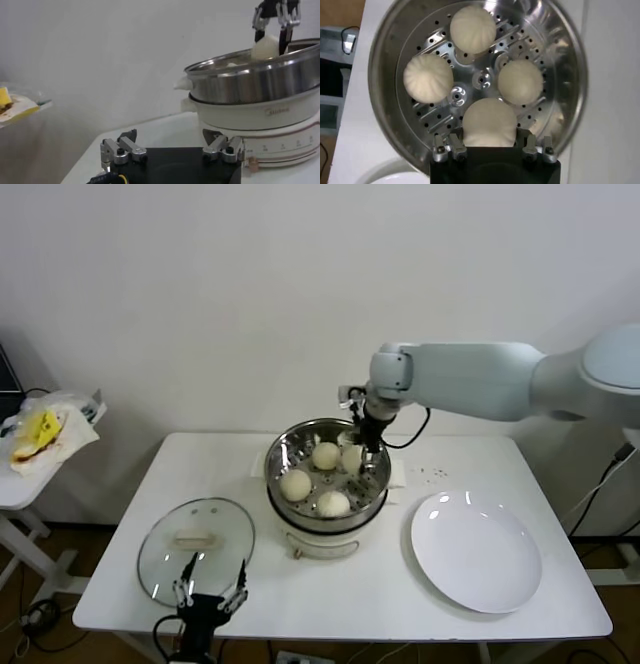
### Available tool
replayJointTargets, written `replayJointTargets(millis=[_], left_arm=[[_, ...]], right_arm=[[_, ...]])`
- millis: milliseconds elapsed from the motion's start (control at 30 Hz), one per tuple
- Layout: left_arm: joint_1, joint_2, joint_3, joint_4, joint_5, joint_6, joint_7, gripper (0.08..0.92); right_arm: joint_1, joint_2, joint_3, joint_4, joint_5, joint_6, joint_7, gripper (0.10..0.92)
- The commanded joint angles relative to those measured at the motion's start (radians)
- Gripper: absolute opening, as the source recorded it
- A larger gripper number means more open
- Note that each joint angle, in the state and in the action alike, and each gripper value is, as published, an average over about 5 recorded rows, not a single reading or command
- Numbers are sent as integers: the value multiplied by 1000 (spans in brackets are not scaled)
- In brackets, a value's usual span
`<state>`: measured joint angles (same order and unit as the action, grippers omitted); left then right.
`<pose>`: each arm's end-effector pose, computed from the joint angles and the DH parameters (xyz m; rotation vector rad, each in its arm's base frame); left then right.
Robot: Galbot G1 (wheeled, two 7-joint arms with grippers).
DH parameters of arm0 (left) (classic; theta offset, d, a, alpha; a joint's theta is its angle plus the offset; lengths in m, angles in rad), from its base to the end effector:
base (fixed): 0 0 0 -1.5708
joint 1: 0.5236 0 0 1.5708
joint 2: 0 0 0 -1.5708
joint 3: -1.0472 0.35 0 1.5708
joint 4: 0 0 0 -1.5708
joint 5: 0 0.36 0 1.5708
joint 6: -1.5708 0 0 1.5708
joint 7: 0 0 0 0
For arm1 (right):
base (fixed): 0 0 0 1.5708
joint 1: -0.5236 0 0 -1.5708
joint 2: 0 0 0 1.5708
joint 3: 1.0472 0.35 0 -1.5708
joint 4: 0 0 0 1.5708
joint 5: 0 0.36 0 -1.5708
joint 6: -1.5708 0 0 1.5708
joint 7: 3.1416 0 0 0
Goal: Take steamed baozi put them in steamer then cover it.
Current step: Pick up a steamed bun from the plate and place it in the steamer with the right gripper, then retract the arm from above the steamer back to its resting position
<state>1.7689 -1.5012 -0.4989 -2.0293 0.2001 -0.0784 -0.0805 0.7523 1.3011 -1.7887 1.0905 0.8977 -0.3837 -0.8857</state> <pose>0.1162 0.0053 -0.3564 -0.0225 -2.9498 -0.3658 0.5947 0.0894 -0.0830 1.3076 -1.3411 1.3213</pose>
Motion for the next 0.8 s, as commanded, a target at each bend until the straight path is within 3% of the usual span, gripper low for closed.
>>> replayJointTargets(millis=[33,200,433,800], left_arm=[[-8,3,0,8,-7,3,-1,823],[-20,6,-1,10,-6,8,-1,823],[-20,7,-1,13,-6,7,-1,823],[-18,15,-17,8,-9,6,-6,823]], right_arm=[[-94,65,-29,-86,-9,6,15,679],[-93,67,-26,-100,-20,10,10,688],[-43,43,-17,-62,-17,12,-7,812],[96,-153,92,92,-2,56,17,823]])
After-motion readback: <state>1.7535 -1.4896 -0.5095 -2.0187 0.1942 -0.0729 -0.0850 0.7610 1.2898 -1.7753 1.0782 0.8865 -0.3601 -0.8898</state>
